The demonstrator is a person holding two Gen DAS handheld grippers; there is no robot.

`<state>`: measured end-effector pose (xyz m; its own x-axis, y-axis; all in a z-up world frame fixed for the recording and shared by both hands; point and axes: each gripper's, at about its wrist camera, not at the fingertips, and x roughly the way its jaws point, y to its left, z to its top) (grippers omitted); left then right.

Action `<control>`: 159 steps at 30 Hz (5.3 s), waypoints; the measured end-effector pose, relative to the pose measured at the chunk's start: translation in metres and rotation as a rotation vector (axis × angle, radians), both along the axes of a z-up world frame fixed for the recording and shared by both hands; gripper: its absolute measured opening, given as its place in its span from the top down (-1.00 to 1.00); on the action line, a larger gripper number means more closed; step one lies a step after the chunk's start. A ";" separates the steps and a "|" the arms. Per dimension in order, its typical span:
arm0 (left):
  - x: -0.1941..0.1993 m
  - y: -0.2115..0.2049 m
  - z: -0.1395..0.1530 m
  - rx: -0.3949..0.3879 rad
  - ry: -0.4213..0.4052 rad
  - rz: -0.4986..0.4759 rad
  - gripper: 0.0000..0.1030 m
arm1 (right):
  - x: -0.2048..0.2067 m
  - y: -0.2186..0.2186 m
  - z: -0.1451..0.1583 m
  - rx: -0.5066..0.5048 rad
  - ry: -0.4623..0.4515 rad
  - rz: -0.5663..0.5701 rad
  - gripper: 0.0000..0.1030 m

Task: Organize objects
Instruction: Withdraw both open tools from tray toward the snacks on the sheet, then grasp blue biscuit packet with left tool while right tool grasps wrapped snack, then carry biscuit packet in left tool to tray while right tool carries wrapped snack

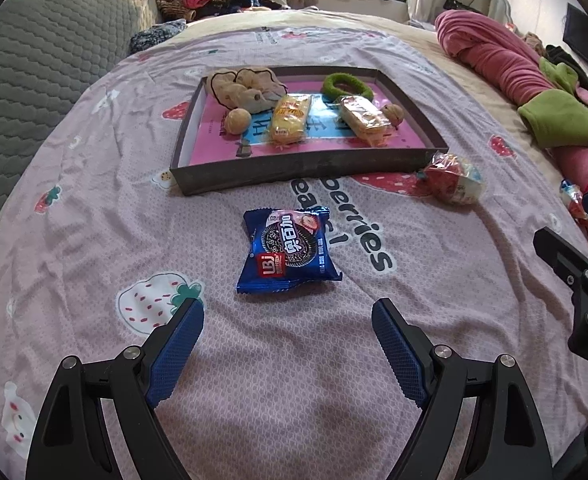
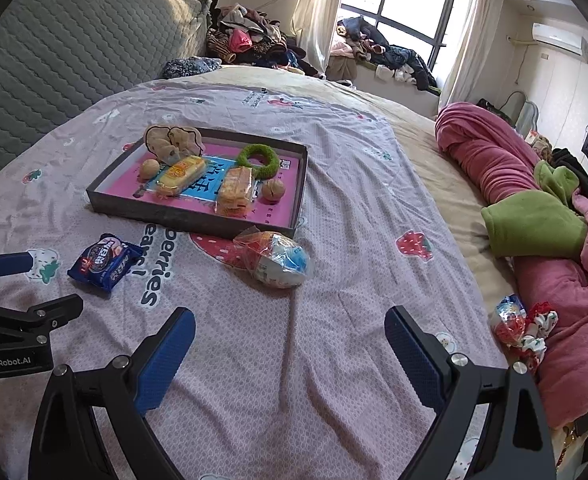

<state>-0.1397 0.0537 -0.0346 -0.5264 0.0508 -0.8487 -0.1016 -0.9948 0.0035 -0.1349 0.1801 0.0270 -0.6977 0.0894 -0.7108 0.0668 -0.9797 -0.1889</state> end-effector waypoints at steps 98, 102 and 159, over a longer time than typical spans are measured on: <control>-0.048 -0.017 0.003 0.101 0.057 0.033 -0.15 | -0.060 -0.022 -0.030 -0.203 -0.062 0.151 -0.20; -0.046 -0.019 0.017 0.103 0.081 0.028 -0.15 | -0.056 -0.027 -0.017 -0.188 -0.045 0.155 -0.20; -0.150 -0.054 0.151 0.040 0.339 0.045 -0.15 | -0.140 -0.065 0.125 -0.168 0.254 0.146 -0.20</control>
<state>-0.2896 -0.0004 0.1166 -0.7809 0.0511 -0.6226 -0.0577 -0.9983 -0.0095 -0.2745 0.1154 0.1517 -0.8514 -0.1277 -0.5087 0.1798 -0.9822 -0.0544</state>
